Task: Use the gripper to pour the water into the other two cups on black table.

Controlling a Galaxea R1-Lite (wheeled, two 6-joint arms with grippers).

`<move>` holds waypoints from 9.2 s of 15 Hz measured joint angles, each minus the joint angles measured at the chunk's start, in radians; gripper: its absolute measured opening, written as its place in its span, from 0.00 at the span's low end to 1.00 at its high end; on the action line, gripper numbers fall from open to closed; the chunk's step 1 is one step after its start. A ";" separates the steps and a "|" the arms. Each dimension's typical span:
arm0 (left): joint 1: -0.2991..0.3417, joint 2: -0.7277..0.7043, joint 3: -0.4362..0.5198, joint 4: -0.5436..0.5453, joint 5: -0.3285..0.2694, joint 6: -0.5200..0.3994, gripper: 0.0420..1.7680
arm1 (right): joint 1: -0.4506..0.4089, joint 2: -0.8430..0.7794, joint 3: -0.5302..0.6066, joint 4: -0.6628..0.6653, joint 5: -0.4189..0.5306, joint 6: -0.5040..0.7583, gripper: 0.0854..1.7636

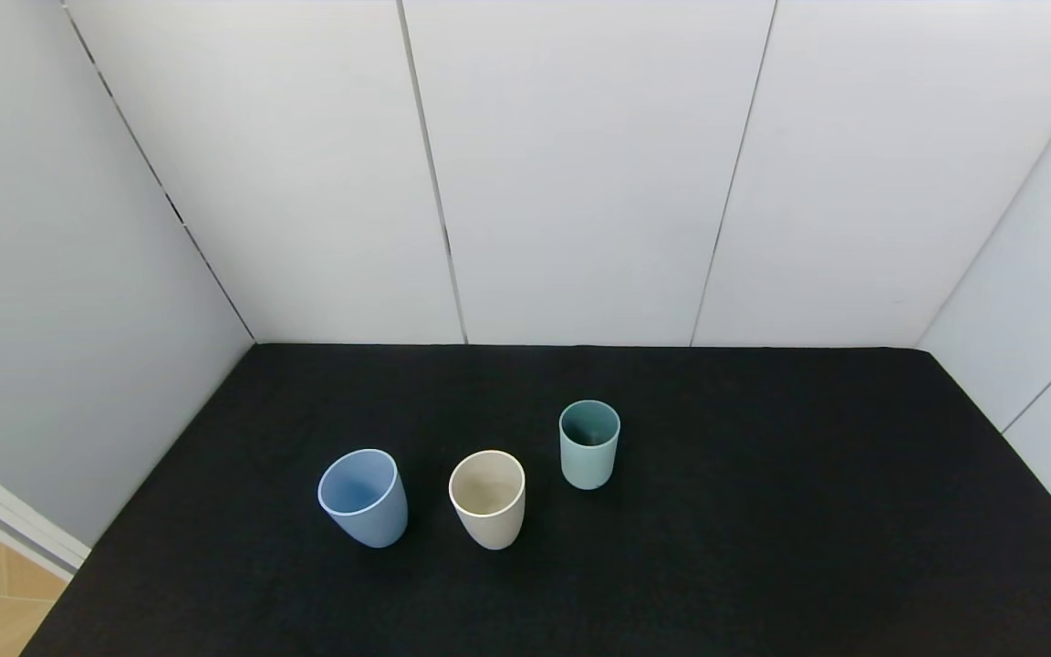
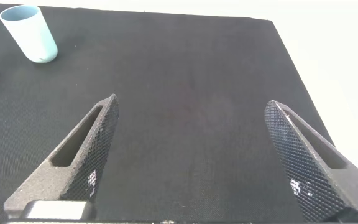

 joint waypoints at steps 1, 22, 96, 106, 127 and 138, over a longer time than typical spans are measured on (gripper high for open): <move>0.000 0.000 0.000 0.002 -0.001 0.012 0.97 | 0.000 0.000 0.000 0.000 0.000 0.000 0.97; -0.059 0.429 -0.274 0.127 -0.300 0.131 0.97 | 0.000 0.000 0.000 0.000 0.000 0.000 0.97; -0.534 2.139 -0.381 -1.435 0.016 0.100 0.67 | 0.000 0.000 0.000 0.001 0.000 0.000 0.97; -0.499 1.938 -0.720 -0.822 0.019 0.213 0.67 | 0.000 0.000 0.000 0.001 0.001 -0.001 0.97; -0.534 1.936 -1.255 -0.178 0.176 0.707 0.66 | 0.000 0.000 0.000 0.001 0.001 -0.001 0.97; -0.613 2.000 -1.306 -0.179 0.372 0.836 0.66 | 0.000 0.000 0.000 0.001 0.000 0.000 0.97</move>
